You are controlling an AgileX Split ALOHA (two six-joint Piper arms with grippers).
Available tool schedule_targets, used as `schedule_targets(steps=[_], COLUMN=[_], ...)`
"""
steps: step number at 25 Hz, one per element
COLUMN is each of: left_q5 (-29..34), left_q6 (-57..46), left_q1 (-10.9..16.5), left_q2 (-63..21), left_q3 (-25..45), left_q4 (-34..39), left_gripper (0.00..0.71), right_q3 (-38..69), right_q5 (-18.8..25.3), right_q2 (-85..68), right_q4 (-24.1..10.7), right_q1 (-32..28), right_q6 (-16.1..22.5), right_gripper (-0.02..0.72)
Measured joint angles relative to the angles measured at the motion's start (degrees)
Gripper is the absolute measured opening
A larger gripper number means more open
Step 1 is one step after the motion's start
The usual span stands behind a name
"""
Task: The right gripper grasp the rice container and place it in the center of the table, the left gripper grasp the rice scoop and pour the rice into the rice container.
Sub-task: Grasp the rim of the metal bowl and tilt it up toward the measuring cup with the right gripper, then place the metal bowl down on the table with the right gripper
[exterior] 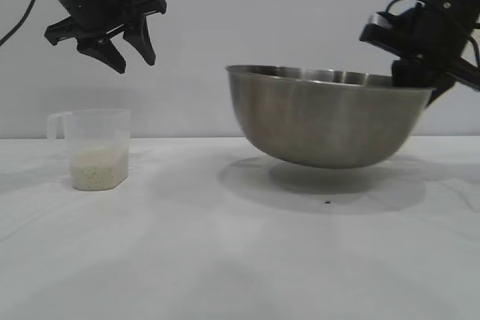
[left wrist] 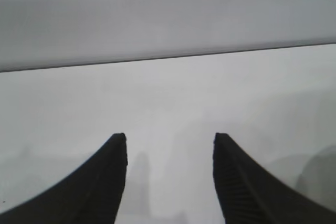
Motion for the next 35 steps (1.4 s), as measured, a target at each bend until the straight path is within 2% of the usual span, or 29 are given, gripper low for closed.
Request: schedule_targets(steps=[9,10,12,14,19,23,26,27,32,35], left_q5=[0.09,0.09,0.13,0.23,0.23,0.34,0.34,0.34,0.34,0.34], left_q6=[0.00,0.00,0.00,0.00,0.00,0.00,0.00,0.00,0.00,0.00], left_q1=[0.00,0.00,0.00,0.00,0.00,0.00,0.00,0.00,0.00,0.00], left_q2=[0.00,0.00,0.00,0.00,0.00,0.00,0.00,0.00,0.00,0.00], left_q3=[0.00,0.00,0.00,0.00,0.00,0.00,0.00,0.00,0.00,0.00], left_q4=[0.00,0.00,0.00,0.00,0.00,0.00,0.00,0.00,0.00,0.00], left_gripper=[0.309,0.309,0.309,0.309,0.309,0.309,0.309,0.309,0.309,0.309], right_q3=[0.00,0.00,0.00,0.00,0.00,0.00,0.00,0.00,0.00,0.00], right_q5=[0.00,0.00,0.00,0.00,0.00,0.10,0.32,0.48,1.08,1.29], right_q2=[1.48,1.64,1.88,1.88,1.66,-1.31,-4.90,-6.22,-13.17,-16.46], right_q4=[-0.86,-1.15,-1.00,-0.33,0.16,-2.45,-6.52,-7.53,-9.80,-12.96], right_q1=[0.83,0.83,0.83,0.83,0.87,0.96,0.96,0.86,-1.13,-3.35], right_q6=[0.00,0.00,0.00,0.00,0.00,0.10,0.43,0.73,2.13,6.25], right_gripper=[0.000,0.049,0.049,0.162,0.361,0.480,0.463,0.503,0.489,0.489])
